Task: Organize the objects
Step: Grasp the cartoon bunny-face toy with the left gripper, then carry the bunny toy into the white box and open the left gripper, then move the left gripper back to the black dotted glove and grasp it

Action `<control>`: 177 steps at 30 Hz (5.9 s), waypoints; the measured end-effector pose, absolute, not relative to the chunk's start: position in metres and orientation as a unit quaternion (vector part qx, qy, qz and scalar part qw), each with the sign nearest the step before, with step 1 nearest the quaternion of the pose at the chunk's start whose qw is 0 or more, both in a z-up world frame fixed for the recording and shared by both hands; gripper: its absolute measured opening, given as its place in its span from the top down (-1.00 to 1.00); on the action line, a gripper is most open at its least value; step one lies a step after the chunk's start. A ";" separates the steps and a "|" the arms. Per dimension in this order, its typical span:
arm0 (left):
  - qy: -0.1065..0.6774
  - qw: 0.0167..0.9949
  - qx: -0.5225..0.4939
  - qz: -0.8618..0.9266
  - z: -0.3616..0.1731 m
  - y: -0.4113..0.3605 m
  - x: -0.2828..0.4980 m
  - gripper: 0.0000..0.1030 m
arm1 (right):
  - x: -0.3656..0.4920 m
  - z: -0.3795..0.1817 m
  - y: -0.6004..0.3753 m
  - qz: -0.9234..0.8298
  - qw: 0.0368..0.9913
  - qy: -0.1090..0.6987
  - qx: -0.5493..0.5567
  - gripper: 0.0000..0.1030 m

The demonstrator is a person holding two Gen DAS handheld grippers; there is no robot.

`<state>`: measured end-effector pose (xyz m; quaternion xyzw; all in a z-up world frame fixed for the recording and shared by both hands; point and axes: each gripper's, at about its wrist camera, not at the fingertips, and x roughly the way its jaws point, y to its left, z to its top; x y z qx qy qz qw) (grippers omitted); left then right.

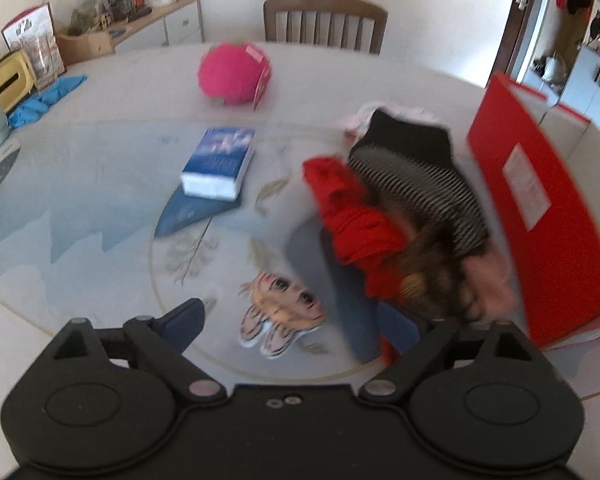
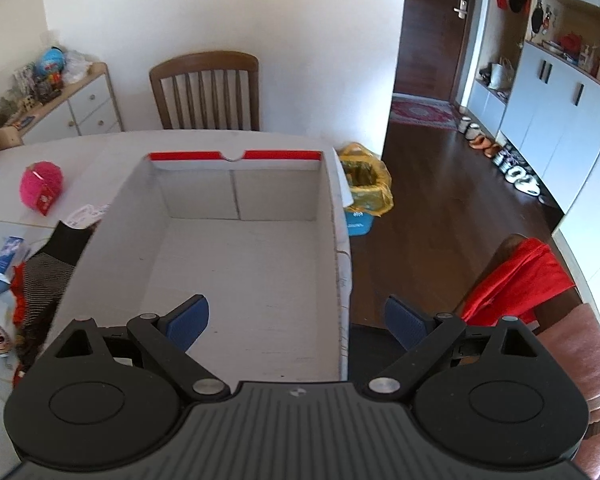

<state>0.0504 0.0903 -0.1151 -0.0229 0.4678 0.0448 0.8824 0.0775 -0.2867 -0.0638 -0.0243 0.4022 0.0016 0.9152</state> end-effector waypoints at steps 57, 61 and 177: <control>0.377 0.925 -0.034 0.028 -0.048 0.063 0.038 0.13 | 0.085 -0.093 -0.318 0.002 0.886 0.463 0.000 0.96; 0.367 0.930 -0.019 -0.016 -0.028 0.028 0.050 0.13 | 0.084 -0.094 -0.319 0.005 0.887 0.462 0.001 0.96; 0.436 0.891 0.063 -0.111 -0.088 0.015 0.174 -0.97 | 0.068 -0.090 -0.299 -0.023 0.868 0.496 -0.002 0.95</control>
